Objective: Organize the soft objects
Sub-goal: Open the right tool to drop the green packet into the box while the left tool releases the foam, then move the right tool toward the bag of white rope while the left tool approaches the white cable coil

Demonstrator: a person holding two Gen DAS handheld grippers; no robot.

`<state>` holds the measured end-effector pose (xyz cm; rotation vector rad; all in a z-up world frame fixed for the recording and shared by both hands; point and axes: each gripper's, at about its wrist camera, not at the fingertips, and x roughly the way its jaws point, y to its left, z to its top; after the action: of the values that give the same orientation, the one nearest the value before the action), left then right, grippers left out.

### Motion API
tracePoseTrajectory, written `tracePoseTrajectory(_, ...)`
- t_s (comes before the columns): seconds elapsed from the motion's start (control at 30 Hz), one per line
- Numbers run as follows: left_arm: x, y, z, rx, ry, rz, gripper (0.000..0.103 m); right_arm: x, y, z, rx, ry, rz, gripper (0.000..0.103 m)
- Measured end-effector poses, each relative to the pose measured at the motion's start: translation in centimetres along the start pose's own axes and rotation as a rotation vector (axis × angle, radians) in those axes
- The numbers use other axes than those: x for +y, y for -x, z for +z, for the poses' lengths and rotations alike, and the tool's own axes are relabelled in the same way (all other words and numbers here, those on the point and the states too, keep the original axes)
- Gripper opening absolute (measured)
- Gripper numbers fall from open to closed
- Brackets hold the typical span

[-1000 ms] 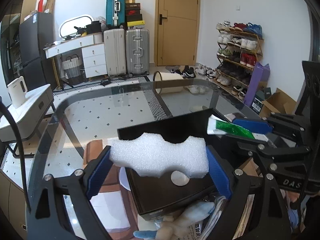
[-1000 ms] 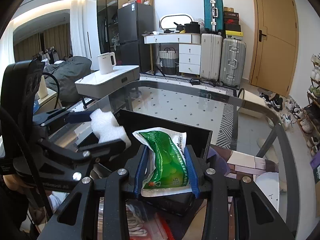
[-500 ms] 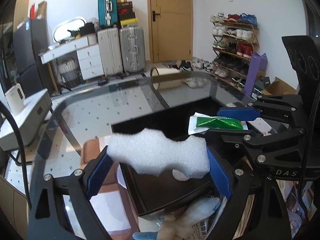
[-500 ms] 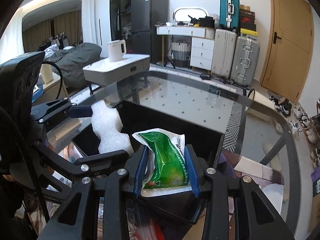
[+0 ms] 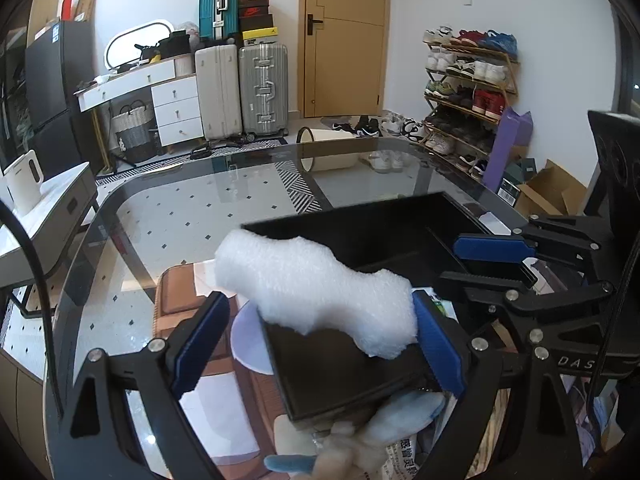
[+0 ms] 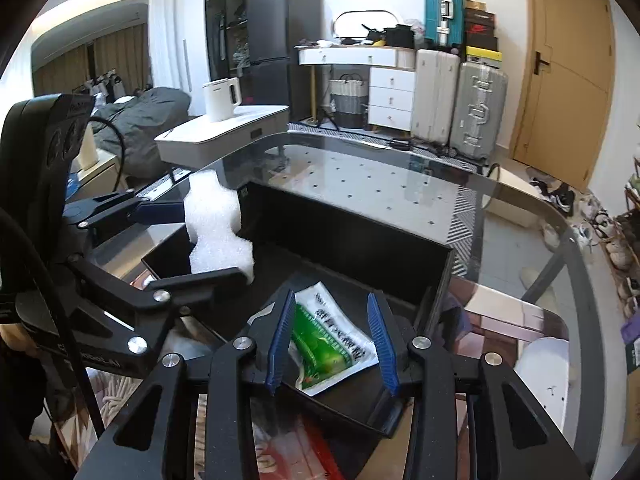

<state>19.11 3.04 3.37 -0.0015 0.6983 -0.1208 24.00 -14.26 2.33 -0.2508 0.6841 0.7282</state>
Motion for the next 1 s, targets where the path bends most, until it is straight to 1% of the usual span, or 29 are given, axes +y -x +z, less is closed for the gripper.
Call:
tracePoseTrajectory(0.03, 0.0, 0.1, 0.1, 0.002, -0.004, -0.001, 0.090, 0.0, 0.2, 0.0, -0.010, -0.004, -0.004, 0.041)
tracePoseTrajectory(0.07, -0.1, 0.3, 0.0, 0.002, -0.010, -0.001, 0.091, -0.1, 0.6, -0.1, -0.021, -0.009, -0.009, 0.048)
tracePoseTrajectory(0.13, -0.2, 0.7, 0.0, -0.005, -0.017, -0.007, 0.093, -0.4, 1.7, 0.0, -0.052, -0.017, -0.006, 0.055)
tracePoseTrajectory(0.17, -0.2, 1.0, 0.0, -0.009, -0.013, -0.015, 0.095, -0.4, 2.2, 0.0, -0.063, -0.019, -0.010, 0.062)
tracePoseTrajectory(0.2, -0.2, 1.4, -0.1, -0.018, -0.004, -0.026, 0.098, -0.3, 2.8, 0.0, -0.073, -0.022, -0.018, 0.066)
tracePoseTrajectory(0.27, -0.4, 2.1, -0.2, -0.030, 0.012, -0.051, 0.099, -0.2, 3.7, 0.0, -0.088, -0.032, -0.020, 0.083)
tracePoseTrajectory(0.3, -0.4, 2.5, -0.3, -0.034, 0.022, -0.060, 0.102, -0.2, 4.3, -0.1, -0.100, -0.040, -0.017, 0.087)
tracePoseTrajectory(0.37, -0.3, 3.2, -0.5, -0.044, 0.037, -0.063, 0.103, 0.0, 5.4, -0.4, -0.116, -0.057, -0.013, 0.099)
tracePoseTrajectory(0.4, -0.3, 3.6, -0.6, -0.049, 0.043, -0.061, 0.103, 0.1, 5.9, -0.5, -0.116, -0.061, -0.008, 0.102)
tracePoseTrajectory(0.57, -0.3, 5.4, -1.6, -0.068, 0.058, -0.017, 0.103, 1.0, 7.7, -1.8, -0.104, -0.058, -0.037, 0.102)
tracePoseTrajectory(0.63, 0.0, 5.9, -2.1, -0.068, 0.071, -0.013, 0.103, 1.5, 8.3, -2.5, -0.102, -0.062, -0.047, 0.102)
tracePoseTrajectory(0.77, 0.5, 6.9, -3.3, -0.071, 0.087, 0.005, 0.103, 1.4, 8.8, -3.9, -0.087, -0.102, -0.042, 0.102)
tracePoseTrajectory(1.0, 1.3, 8.0, -5.1, -0.063, 0.128, 0.018, 0.103, 1.4, 9.8, -6.3, -0.069, -0.171, -0.059, 0.102)
